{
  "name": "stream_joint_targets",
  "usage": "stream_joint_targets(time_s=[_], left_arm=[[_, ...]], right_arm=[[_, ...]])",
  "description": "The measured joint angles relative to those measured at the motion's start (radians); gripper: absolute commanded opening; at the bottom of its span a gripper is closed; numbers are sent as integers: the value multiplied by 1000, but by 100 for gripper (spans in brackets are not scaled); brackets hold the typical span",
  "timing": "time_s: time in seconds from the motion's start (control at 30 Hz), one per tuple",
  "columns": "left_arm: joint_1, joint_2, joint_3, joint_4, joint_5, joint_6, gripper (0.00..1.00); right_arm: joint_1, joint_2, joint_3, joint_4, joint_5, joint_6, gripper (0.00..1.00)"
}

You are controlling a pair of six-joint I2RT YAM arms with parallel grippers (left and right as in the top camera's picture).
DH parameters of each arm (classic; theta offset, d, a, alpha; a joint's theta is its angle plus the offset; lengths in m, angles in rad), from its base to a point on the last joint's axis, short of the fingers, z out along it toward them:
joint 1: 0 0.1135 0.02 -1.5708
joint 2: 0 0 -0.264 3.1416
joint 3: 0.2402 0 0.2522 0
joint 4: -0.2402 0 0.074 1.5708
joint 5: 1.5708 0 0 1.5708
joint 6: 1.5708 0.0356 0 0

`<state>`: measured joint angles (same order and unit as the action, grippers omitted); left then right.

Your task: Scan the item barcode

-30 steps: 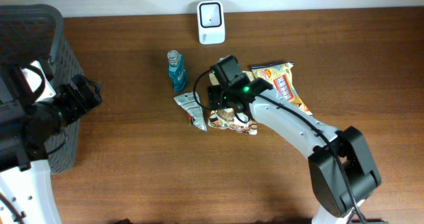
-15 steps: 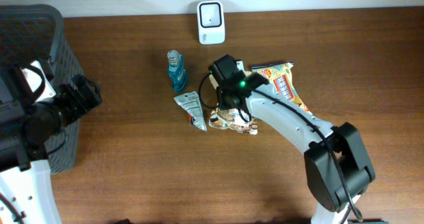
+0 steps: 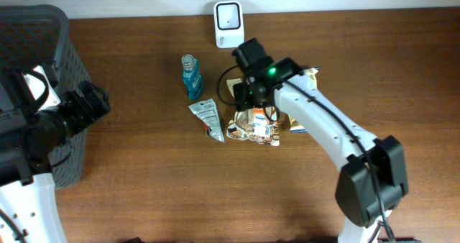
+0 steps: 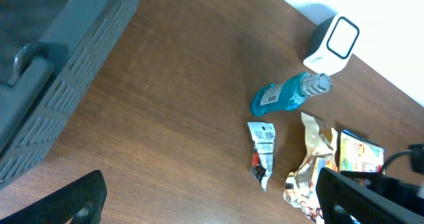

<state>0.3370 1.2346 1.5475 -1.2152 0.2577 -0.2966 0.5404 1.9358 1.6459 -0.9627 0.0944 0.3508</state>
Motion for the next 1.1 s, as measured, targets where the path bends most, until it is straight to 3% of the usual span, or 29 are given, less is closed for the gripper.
stream_joint_targets(time_s=[0.1, 0.33, 0.47, 0.53, 0.6, 0.93, 1.1], left_arm=[[0, 0, 0, 0, 0, 0, 99], [0, 0, 0, 0, 0, 0, 99], [0, 0, 0, 0, 0, 0, 99], [0, 0, 0, 0, 0, 0, 99], [0, 0, 0, 0, 0, 0, 99], [0, 0, 0, -1, 0, 0, 99], [0, 0, 0, 0, 0, 0, 99]], right_arm=[[37, 52, -3, 12, 17, -16, 58], [71, 169, -14, 16, 134, 10, 56], [68, 169, -14, 16, 157, 17, 31], [67, 169, -14, 16, 169, 18, 12], [64, 169, -14, 12, 178, 17, 4], [58, 175, 100, -148, 156, 30, 4], [-23, 138, 210, -190, -75, -24, 4]])
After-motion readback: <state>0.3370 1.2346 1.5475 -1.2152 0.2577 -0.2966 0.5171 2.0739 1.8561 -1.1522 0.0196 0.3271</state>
